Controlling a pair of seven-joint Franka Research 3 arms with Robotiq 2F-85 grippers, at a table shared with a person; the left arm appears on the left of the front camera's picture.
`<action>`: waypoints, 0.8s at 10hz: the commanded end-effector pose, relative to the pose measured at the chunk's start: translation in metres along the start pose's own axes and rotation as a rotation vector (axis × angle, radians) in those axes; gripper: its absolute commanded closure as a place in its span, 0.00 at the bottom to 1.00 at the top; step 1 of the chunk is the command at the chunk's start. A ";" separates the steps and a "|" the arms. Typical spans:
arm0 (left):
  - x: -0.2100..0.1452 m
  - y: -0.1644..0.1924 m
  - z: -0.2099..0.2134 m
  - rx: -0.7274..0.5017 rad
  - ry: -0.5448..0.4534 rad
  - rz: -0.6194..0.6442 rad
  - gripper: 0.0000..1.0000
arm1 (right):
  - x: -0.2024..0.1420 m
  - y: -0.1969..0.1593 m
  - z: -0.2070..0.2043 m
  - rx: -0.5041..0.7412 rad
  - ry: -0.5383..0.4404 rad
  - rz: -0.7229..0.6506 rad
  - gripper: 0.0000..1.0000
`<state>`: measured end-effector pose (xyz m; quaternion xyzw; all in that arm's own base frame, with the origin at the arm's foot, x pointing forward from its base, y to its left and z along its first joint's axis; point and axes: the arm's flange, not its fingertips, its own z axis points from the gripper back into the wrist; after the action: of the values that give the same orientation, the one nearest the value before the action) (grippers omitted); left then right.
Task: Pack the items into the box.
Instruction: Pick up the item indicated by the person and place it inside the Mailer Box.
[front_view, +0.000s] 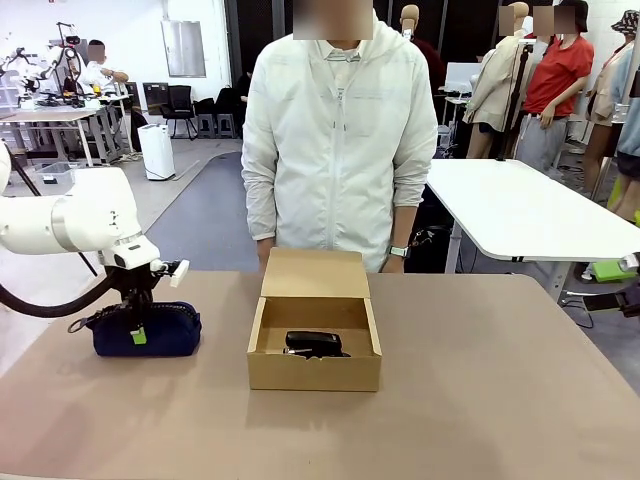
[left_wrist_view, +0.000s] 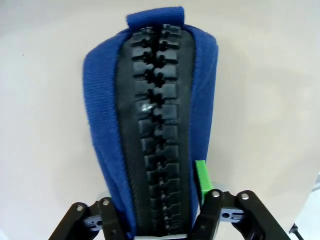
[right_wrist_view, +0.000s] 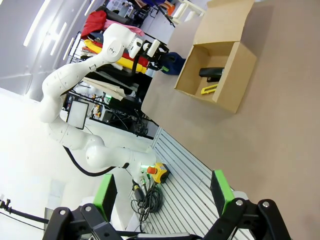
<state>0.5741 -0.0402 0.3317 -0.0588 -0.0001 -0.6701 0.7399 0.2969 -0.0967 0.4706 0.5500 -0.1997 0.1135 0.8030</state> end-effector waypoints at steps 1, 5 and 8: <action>-0.005 -0.002 0.005 -0.023 -0.029 0.009 1.00 | 0.001 0.004 0.002 0.004 0.005 -0.014 0.00; -0.006 -0.005 0.013 -0.016 -0.034 0.011 1.00 | 0.001 0.004 0.002 0.004 0.005 -0.014 0.00; -0.005 -0.008 0.025 -0.003 -0.036 0.009 1.00 | 0.001 0.004 0.002 0.004 0.005 -0.014 0.00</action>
<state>0.5713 -0.0365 0.3479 -0.0642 -0.0074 -0.6634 0.7454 0.2969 -0.0967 0.4706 0.5500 -0.1996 0.1135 0.8030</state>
